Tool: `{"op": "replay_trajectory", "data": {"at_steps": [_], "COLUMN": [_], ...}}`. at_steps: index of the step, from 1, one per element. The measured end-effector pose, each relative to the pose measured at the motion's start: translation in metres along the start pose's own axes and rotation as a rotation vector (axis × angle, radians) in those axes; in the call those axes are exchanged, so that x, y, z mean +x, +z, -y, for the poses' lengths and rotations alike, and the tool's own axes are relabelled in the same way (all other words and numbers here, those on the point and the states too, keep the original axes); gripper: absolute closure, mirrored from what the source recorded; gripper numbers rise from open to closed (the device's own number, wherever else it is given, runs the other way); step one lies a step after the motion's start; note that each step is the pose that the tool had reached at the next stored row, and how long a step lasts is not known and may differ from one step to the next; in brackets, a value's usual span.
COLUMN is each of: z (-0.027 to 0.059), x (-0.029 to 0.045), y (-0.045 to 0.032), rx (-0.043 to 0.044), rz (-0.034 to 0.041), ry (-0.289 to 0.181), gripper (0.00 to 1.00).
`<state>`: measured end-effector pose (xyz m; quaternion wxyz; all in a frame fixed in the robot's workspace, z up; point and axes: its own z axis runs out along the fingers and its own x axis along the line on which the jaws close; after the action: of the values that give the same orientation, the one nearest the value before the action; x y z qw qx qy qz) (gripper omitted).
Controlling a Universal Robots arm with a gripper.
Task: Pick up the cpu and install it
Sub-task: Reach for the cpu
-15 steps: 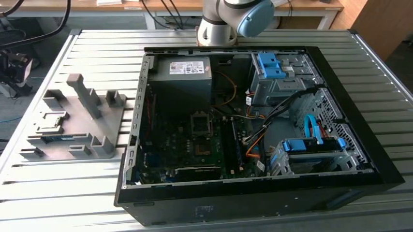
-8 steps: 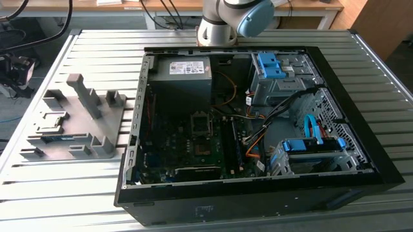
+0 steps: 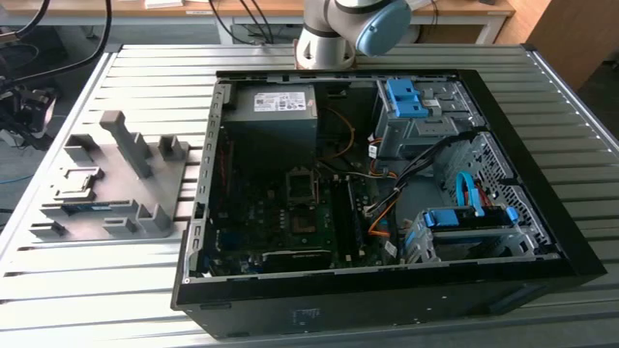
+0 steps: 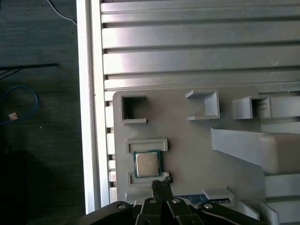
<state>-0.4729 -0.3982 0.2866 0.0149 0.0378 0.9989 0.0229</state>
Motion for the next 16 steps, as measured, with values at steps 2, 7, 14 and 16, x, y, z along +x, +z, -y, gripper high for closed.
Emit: {"op": "replay_trajectory", "data": {"at_steps": [2,7,14,16], "z": [0.0001,0.0004,-0.0006,-0.0013], "x": [0.0001,0.0002,0.0006,0.0006], "y": [0.0022,0.0087,0.0198,0.0217], "rx": [0.0001,0.0,0.0104,0.0225], "rz": [-0.0001,0.0,0.0005,0.0013], "ry": [0.0,0.0,-0.003,-0.006], "gripper": [0.9,0.9,0.9,0.9]}}
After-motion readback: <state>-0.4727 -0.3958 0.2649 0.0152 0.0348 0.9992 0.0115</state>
